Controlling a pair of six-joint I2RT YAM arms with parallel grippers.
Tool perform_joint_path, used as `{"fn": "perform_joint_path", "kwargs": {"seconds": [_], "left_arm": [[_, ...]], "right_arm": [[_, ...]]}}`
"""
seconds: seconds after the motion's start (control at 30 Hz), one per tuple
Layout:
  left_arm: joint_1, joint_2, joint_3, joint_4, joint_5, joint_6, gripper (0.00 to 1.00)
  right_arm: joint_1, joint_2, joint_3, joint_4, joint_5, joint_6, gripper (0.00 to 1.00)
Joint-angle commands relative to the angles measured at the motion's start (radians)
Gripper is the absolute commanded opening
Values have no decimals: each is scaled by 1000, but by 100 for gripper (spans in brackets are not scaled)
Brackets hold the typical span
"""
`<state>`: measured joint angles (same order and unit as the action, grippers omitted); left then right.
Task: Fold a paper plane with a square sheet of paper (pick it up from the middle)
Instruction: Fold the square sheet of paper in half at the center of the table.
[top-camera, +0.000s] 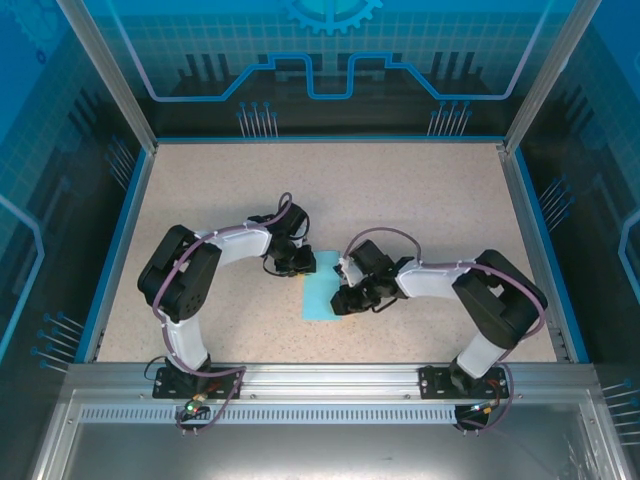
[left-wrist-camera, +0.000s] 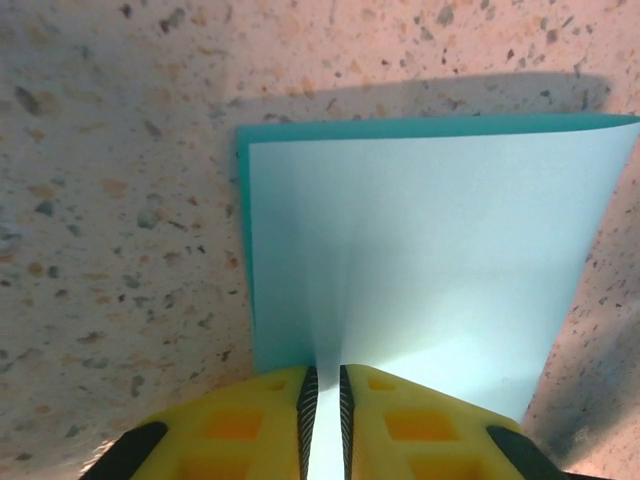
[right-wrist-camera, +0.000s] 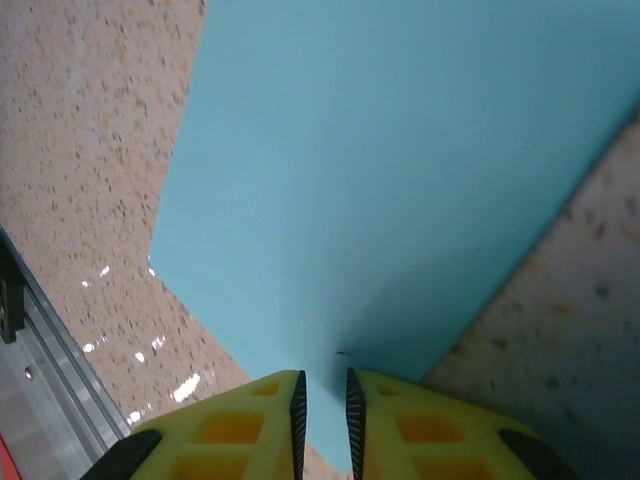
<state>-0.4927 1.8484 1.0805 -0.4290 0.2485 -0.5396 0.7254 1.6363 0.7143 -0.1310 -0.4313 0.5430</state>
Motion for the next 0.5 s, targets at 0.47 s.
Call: {"fn": "perform_joint_path", "kwargs": {"seconds": [0.47], "left_arm": [[13, -207, 125, -219, -84, 59, 47]], "right_arm": [[-165, 4, 210, -36, -47, -12, 24]]}}
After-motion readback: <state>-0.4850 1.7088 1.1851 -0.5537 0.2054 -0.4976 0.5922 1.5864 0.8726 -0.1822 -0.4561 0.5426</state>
